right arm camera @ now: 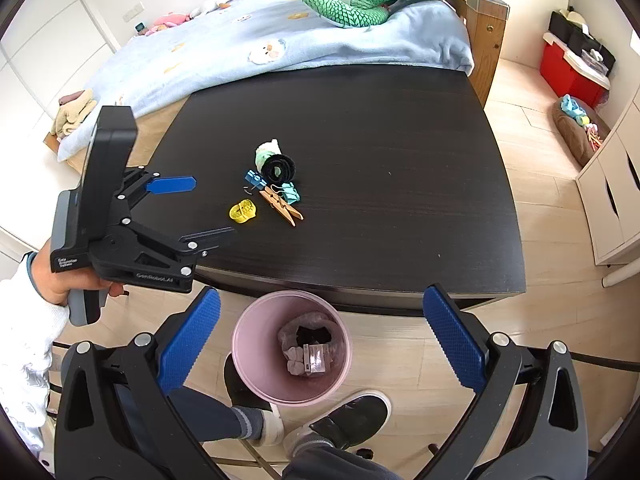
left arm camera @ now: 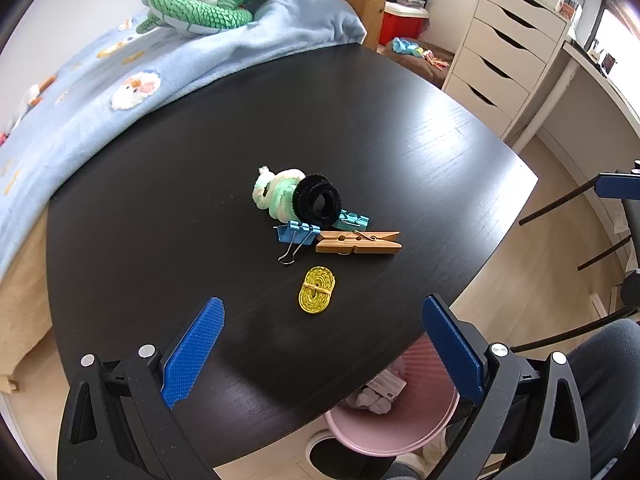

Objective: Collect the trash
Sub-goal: 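Reach to the yellow coiled band and close the left tool on it, then close the right tool on the wooden clothespin while the left holds the yellow band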

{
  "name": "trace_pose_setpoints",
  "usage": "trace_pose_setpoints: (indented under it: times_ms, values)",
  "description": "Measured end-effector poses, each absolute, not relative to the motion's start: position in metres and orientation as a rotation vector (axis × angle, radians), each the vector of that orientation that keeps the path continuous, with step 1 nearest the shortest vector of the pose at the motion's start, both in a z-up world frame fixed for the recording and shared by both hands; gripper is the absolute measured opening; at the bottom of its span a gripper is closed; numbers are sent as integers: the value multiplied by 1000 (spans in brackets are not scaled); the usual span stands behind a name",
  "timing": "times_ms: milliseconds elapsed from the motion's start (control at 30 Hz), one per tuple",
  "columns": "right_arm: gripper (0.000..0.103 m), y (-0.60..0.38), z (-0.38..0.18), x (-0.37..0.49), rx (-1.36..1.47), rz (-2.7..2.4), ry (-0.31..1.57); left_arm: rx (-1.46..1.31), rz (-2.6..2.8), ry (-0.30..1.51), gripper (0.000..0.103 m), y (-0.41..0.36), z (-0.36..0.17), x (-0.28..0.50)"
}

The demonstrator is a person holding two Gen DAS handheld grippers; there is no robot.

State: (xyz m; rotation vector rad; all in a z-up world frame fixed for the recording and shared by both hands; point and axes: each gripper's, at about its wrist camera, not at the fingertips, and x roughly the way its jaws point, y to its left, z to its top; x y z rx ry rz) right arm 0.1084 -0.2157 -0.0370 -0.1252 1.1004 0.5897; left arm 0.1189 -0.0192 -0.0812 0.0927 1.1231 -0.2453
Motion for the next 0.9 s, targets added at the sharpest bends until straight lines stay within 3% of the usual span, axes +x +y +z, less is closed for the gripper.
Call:
trace_pose_setpoints:
  times_ms: [133, 167, 300, 433, 500, 733, 767, 900]
  values:
    - [99, -218, -38, 109, -124, 587, 1102, 93, -257, 1146, 92, -20, -91, 125]
    - [99, -218, -38, 110, -124, 586, 1103, 94, -261, 1155, 84, -20, -94, 126]
    - [99, -219, -41, 110, -124, 583, 1107, 91, -270, 1174, 74, -21, -100, 129]
    - [99, -218, -42, 111, -124, 585, 1110, 95, -275, 1187, 54, -22, -105, 130]
    - [99, -217, -44, 111, -126, 586, 1111, 92, -275, 1192, 51, -21, -107, 132]
    - [99, -214, -45, 112, -129, 592, 1111, 80, -280, 1196, 29, -21, -112, 133]
    - [99, -214, -45, 112, -130, 593, 1110, 73, -280, 1194, 21, -20, -112, 133]
    - [99, -212, -44, 112, -134, 596, 1106, 72, -273, 1190, 19, -18, -111, 130]
